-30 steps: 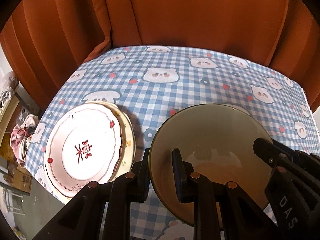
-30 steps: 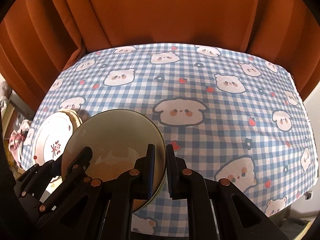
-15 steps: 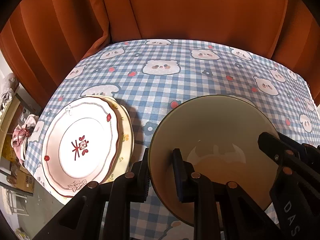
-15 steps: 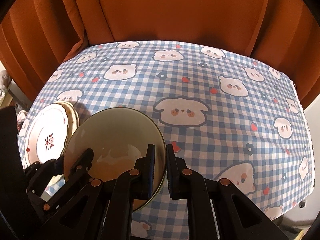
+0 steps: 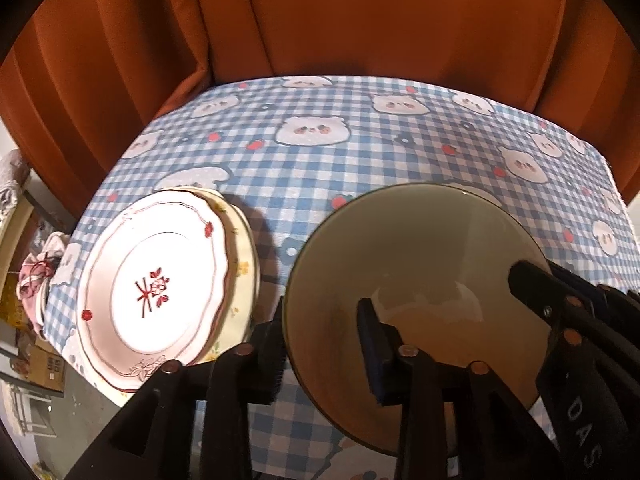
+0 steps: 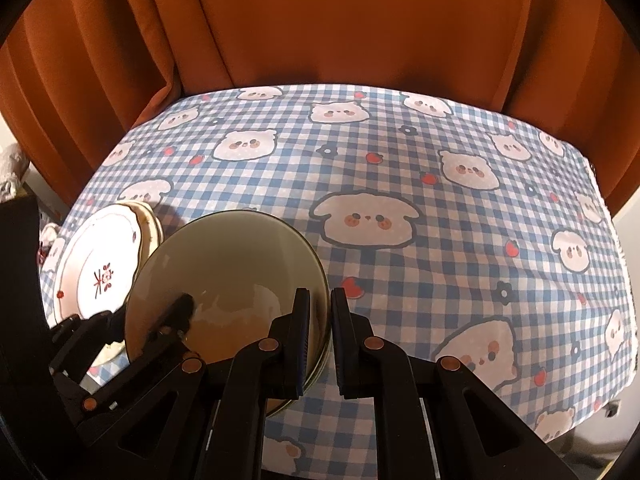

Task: Organize plates and bowls

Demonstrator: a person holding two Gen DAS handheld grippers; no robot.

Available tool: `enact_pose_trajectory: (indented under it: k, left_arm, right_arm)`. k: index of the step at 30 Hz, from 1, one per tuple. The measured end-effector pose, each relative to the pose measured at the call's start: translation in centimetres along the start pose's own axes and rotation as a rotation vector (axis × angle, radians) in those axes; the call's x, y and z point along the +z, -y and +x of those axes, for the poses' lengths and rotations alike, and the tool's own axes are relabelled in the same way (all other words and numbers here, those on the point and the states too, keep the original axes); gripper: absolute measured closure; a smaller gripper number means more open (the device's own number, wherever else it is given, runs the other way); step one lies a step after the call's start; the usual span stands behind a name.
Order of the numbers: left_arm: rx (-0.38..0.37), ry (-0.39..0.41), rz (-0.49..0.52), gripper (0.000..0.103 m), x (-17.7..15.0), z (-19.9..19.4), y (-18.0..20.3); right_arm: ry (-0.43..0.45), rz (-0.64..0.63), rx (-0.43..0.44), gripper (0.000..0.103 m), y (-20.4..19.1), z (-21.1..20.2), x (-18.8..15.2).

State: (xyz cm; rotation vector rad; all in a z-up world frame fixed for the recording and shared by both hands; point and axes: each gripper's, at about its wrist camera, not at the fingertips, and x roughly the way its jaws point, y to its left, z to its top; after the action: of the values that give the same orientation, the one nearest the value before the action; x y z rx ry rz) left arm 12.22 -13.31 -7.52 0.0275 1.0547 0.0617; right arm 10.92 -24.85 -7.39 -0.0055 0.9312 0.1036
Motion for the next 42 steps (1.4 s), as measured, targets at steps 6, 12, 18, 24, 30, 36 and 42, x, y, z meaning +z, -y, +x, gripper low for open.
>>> enact_pose_trajectory:
  k: [6,12,18,24,30,36,42]
  left_arm:
    - [-0.096,-0.020,0.002,0.043,0.8,0.9,-1.3]
    - [-0.218,-0.082,0.015,0.043,1.9,3.0,-2.7]
    - [-0.345,-0.144,0.086,0.045,2.7,4.1,-3.0]
    - [-0.435,-0.194,0.150,0.060,3.0,4.6,-2.4]
    - [-0.441,-0.216,0.171,0.061,3.2,4.7,-2.2]
    - [-0.387,-0.206,0.160,0.059,3.3,4.4,-1.6]
    - [-0.289,-0.195,0.137,0.055,3.0,3.9,-0.9]
  right_arm:
    - [-0.062,0.065,-0.013,0.071,0.3,1.2,0.4]
    - [-0.080,0.179,-0.080,0.044,0.9,1.8,0.2]
    - [-0.105,0.278,-0.094,0.043,0.5,2.4,0.2]
    - [-0.129,0.362,-0.131,0.043,0.2,2.6,-0.3]
    - [-0.146,0.422,-0.138,0.043,0.6,3.0,-0.8]
    - [-0.156,0.420,-0.060,0.043,1.2,4.2,-0.7]
    - [-0.170,0.416,0.059,0.048,2.1,5.3,-0.7]
